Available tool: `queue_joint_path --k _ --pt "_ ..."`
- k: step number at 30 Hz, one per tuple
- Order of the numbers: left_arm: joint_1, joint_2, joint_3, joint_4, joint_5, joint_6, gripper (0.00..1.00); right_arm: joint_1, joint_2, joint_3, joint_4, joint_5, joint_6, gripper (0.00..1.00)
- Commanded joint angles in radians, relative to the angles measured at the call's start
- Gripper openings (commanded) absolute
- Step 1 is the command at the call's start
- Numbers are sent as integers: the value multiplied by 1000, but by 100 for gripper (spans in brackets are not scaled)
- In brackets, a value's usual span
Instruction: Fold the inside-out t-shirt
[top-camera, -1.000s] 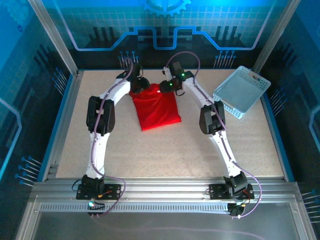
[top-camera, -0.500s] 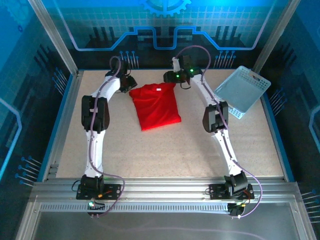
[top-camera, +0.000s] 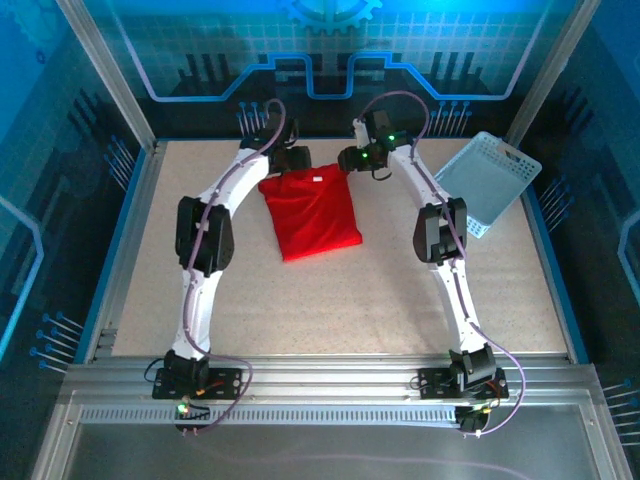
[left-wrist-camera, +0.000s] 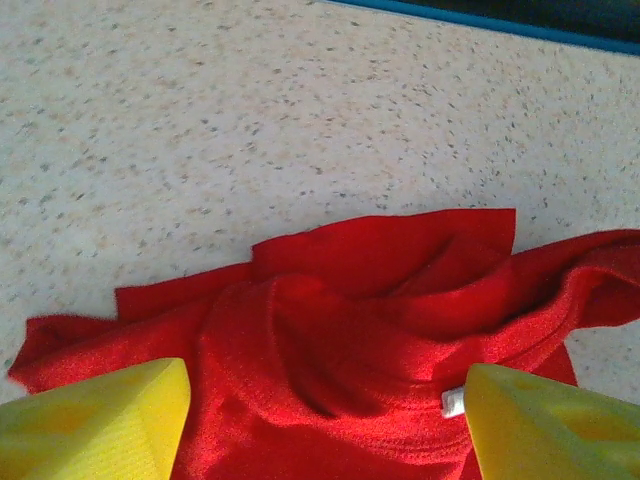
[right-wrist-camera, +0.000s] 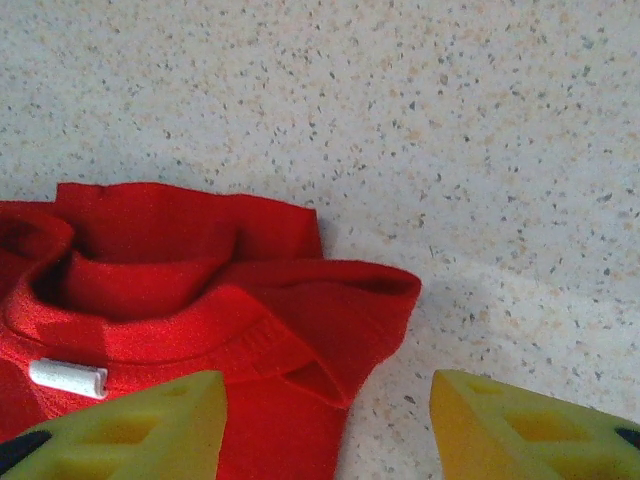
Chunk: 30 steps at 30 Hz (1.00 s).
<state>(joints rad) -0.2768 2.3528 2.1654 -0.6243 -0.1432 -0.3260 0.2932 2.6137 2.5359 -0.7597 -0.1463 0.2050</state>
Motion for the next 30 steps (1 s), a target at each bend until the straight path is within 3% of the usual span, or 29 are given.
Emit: queue_joint_path --k 1,7,11,25,30 --pt "8 108 96 -104 -96 70 75 -1 -13 -10 -24 -8 8 59" --pt "13 162 130 -93 -171 64 71 17 41 40 -31 -28 31 58" --pt "20 179 150 -96 -182 55 58 25 75 70 -36 -33 53 54" --pt "69 190 167 -58 -168 -27 6 36 110 116 15 -39 112 6" --pt "92 94 36 28 -181 -75 0 35 110 131 84 -62 172 0"
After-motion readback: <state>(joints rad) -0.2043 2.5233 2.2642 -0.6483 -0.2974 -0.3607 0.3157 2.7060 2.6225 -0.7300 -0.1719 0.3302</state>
